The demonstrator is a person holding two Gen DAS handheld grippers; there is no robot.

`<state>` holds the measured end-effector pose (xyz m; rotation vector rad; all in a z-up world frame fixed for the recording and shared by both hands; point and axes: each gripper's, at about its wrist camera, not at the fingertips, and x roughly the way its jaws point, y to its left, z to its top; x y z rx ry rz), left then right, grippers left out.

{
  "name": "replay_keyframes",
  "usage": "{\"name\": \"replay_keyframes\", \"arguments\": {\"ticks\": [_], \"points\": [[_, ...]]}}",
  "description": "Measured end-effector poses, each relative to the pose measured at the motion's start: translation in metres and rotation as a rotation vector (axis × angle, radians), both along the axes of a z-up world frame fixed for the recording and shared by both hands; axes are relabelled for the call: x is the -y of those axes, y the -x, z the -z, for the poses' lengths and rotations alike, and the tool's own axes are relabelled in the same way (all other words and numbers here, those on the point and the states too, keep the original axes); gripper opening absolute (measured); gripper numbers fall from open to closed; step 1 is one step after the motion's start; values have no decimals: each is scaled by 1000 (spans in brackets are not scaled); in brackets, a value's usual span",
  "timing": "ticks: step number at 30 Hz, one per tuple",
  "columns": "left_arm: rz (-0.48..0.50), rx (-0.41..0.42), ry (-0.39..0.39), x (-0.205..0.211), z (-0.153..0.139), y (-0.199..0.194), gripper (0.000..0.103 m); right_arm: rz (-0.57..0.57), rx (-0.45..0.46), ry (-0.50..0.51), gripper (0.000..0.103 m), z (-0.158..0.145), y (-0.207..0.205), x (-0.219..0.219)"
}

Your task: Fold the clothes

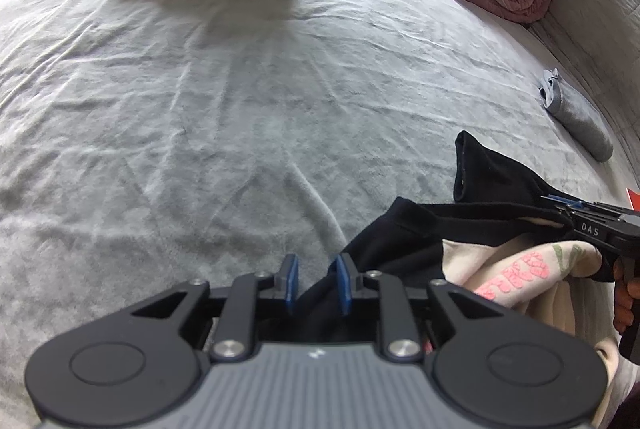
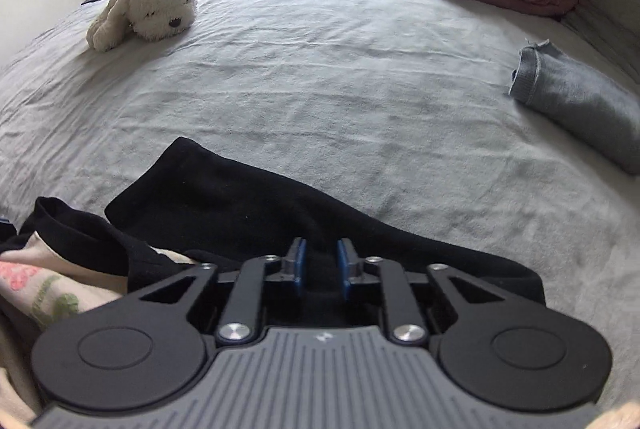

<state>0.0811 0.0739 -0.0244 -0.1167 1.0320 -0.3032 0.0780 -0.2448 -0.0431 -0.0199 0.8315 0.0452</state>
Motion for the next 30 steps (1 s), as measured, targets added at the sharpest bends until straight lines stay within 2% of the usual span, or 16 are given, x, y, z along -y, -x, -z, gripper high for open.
{"name": "replay_keyframes", "arguments": {"ticks": [4,12,21,24,26,28,30], "points": [[-6,3,9,-3,-2,1,22,19,31,15,3,-8,5,2],[-7,11,18,-5,-6,5,22,173,166,160,3,-46,27,42],[-5,17,17,-14,-9,11,22,322,132,174,4,-48,50,96],[-8,15,34,-17,-9,12,22,336,116,127,6,-45,57,106],[-10,17,50,-18,-10,12,22,323,116,77,16,-46,61,108],[-12,18,66,-18,-11,12,22,299,124,54,18,-49,64,104],[-6,24,69,-15,-11,11,22,267,141,43,27,-54,68,98]]}}
